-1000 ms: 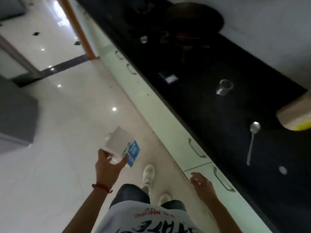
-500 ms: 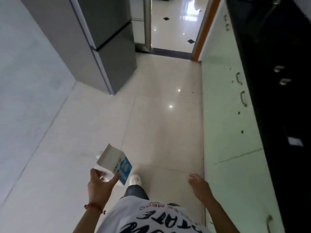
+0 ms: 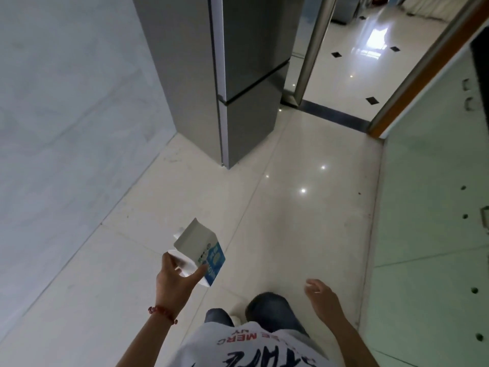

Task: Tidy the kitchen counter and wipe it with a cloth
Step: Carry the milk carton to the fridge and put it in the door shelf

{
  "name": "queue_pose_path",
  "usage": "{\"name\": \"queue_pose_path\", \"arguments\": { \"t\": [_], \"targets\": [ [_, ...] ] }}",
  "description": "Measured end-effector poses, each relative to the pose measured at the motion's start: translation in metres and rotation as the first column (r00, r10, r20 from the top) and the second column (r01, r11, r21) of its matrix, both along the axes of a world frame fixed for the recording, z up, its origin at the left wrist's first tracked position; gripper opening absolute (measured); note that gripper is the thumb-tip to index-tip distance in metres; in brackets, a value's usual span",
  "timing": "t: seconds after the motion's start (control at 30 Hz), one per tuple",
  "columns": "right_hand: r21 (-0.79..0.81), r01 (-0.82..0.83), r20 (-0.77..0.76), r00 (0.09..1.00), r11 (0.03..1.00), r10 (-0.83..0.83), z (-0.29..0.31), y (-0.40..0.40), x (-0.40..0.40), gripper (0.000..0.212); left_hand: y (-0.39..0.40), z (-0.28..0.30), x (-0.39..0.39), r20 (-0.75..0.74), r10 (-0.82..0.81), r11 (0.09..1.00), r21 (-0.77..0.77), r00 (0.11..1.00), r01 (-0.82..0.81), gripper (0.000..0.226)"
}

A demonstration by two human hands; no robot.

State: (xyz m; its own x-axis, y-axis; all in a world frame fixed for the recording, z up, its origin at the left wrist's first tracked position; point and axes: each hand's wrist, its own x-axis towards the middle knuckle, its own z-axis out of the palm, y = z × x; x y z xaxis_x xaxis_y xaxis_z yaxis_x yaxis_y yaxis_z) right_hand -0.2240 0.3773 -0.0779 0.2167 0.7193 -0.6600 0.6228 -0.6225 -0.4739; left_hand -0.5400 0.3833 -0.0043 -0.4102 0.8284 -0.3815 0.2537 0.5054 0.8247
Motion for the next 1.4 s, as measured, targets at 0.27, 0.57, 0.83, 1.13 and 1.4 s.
{"name": "queue_pose_path", "arguments": {
  "t": [0.27, 0.57, 0.83, 1.13, 1.4],
  "targets": [
    [-0.006, -0.077, -0.022, 0.997, 0.997, 0.077, -0.018, 0.147, -0.001, 0.03, 0.163, 0.0, -0.001, -0.033, 0.045, 0.996, 0.085, 0.998, -0.042, 0.049],
    [0.05, -0.322, -0.045, 0.945, 0.945, 0.324, 0.011, 0.384, -0.046, 0.031, 0.288, 0.017, -0.026, -0.072, 0.261, 0.964, 0.069, 0.963, -0.256, 0.047],
    [0.207, -0.38, -0.046, 0.917, 0.901, 0.397, 0.037, 0.533, -0.136, 0.032, 0.368, 0.001, -0.08, -0.086, 0.412, 0.911, -0.002, 0.907, -0.413, 0.042],
    [0.57, -0.058, -0.15, 0.973, 0.82, 0.173, 0.088, 0.652, -0.231, 0.06, 0.532, 0.034, -0.154, -0.054, 0.276, 0.957, 0.105, 0.96, -0.269, 0.04],
    [0.929, 0.147, -0.161, 0.987, 0.339, 0.013, 0.157, 0.744, -0.292, 0.086, 0.631, 0.092, -0.171, -0.072, 0.119, 0.941, 0.325, 0.99, -0.089, 0.054]
  ]
}}
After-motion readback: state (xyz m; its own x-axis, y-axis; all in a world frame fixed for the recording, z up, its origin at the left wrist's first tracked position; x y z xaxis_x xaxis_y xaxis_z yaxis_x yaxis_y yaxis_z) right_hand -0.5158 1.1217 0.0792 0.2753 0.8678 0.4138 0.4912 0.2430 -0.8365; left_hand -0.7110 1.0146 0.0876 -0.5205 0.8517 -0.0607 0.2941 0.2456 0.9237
